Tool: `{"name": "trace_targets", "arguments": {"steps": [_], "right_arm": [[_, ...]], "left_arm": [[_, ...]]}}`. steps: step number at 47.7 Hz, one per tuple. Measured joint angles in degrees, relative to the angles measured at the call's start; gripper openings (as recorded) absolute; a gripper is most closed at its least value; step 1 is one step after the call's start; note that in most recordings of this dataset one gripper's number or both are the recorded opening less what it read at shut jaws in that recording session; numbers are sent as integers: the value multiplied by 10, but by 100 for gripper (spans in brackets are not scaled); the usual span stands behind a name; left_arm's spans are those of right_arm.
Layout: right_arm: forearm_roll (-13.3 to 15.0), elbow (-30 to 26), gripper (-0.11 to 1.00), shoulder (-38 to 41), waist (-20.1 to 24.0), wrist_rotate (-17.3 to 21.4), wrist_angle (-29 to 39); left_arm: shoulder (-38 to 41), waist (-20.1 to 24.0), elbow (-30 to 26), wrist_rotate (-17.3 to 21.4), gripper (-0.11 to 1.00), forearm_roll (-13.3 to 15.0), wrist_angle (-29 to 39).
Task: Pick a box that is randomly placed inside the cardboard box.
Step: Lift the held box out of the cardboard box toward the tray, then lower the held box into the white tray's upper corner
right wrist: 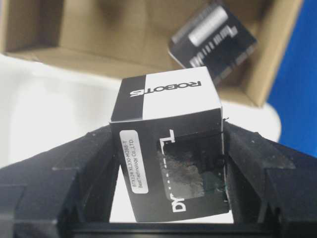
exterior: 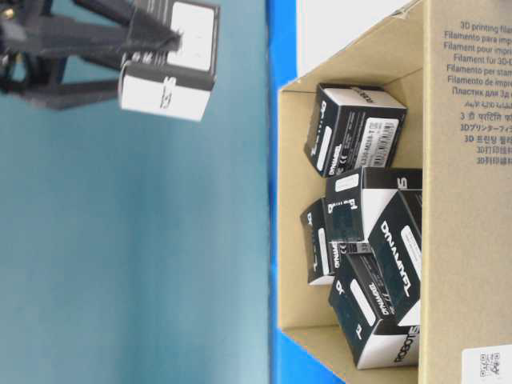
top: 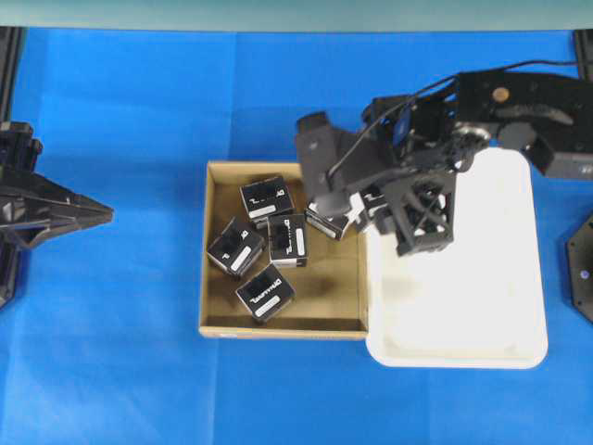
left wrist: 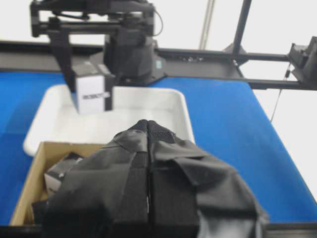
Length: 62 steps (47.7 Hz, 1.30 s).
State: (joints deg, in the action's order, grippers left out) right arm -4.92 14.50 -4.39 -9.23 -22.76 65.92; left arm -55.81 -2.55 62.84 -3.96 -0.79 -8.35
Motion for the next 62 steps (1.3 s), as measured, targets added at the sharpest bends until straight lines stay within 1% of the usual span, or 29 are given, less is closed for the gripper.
{"name": "trace_targets", "arguments": {"steps": [11, 17, 28, 50, 54, 62], "right_arm": [[1, 51, 61, -25, -73, -5, -29], [1, 81, 61, -31, -95, -8, -42], [2, 126, 61, 7, -104, -12, -81], [2, 160, 61, 56, -105, 4, -146], [2, 166, 61, 62, -105, 18, -158], [2, 171, 61, 68, -111, 67, -185]], "left_arm": [[0, -1, 0, 0, -7, 0, 0], [0, -1, 0, 0, -7, -1, 0], [0, -1, 0, 0, -7, 0, 0], [0, -1, -2, -1, -7, 0, 0], [0, -1, -2, -1, -7, 0, 0], [0, -1, -3, -1, -7, 0, 0]]}}
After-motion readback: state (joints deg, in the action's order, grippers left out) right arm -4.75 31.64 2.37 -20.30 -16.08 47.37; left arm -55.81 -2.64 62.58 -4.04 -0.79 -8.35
